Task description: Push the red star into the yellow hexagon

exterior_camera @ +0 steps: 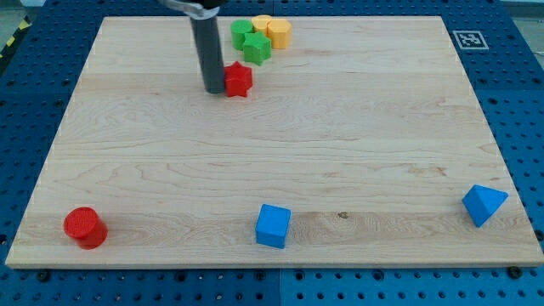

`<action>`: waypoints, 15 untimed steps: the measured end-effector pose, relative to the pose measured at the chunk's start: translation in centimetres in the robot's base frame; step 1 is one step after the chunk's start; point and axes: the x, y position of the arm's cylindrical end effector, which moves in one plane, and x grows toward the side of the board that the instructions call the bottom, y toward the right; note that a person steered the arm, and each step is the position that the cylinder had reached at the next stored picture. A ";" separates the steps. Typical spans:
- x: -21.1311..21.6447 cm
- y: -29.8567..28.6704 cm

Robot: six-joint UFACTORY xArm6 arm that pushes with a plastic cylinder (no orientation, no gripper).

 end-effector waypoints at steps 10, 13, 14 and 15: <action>8.5 22.6; 3.4 21.0; 0.7 19.0; -1.8 17.1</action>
